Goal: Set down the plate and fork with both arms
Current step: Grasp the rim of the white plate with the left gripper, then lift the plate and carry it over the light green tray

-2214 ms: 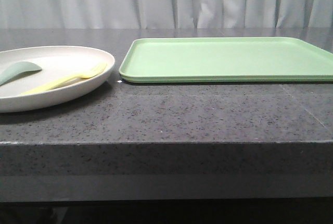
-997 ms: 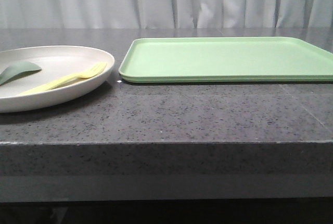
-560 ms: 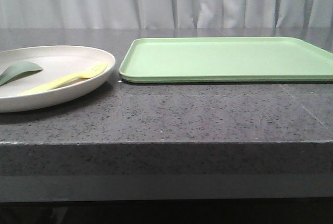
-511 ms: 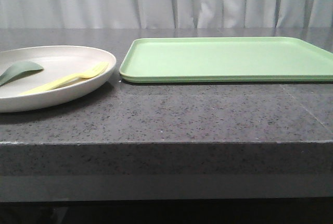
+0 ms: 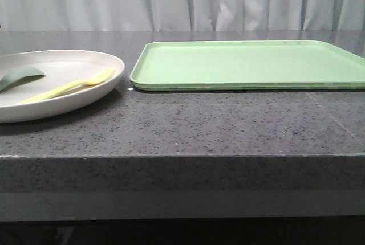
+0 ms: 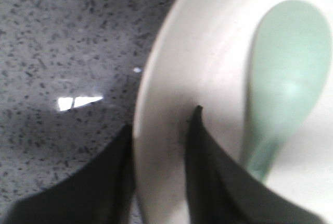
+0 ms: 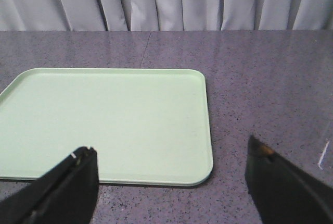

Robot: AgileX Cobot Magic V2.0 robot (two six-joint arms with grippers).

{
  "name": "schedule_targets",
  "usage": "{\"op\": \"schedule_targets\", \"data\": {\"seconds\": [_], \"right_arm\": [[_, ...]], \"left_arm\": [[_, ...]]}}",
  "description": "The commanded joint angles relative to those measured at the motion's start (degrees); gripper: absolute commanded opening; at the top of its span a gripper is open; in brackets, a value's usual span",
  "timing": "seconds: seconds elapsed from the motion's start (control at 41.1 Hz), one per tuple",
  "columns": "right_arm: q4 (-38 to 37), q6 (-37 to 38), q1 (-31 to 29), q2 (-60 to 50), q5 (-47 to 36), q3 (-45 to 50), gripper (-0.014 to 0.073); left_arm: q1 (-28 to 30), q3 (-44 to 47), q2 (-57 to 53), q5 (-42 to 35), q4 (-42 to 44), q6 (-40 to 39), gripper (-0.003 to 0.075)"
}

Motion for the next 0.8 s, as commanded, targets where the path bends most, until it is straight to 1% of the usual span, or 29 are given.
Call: {"op": "schedule_targets", "data": {"seconds": [0.0,0.17,0.292,0.365,0.414,0.535,0.608,0.706,0.778], "right_arm": [[0.27,-0.52,-0.09,0.57,-5.16,-2.11,0.0601],[0.27,-0.52,-0.09,0.57,-4.74,-2.04,0.0601],[0.27,-0.52,-0.09,0.57,-4.74,-2.04,0.0601],[0.27,-0.52,-0.09,0.57,-4.74,-2.04,0.0601],[0.27,-0.52,-0.09,0.57,-4.74,-2.04,0.0601],[0.27,-0.52,-0.09,0.57,-4.74,-2.04,0.0601],[0.27,-0.52,-0.09,0.57,-4.74,-2.04,0.0601],[0.27,-0.52,-0.09,0.57,-4.74,-2.04,0.0601],[0.27,-0.52,-0.09,0.57,-4.74,-2.04,0.0601]], "left_arm": [[-0.16,-1.52,-1.94,-0.67,0.13,0.00,-0.0017],[0.08,-1.52,-2.43,-0.40,0.13,0.00,-0.0018],[1.92,-1.52,-4.03,-0.28,-3.50,0.00,-0.0018],[4.07,-1.63,-5.41,-0.82,-7.66,1.28,-0.0018],[5.52,-1.63,-6.42,-1.07,-12.32,3.44,-0.0018],[9.08,-1.63,-8.45,-0.96,-27.72,11.43,-0.0018],[10.00,-1.63,-9.04,-0.96,-35.10,14.15,-0.0018],[9.77,-1.63,-8.92,-0.96,-40.80,15.23,-0.0018],[8.40,-1.63,-8.55,-1.88,-41.05,15.23,-0.0018]]}}
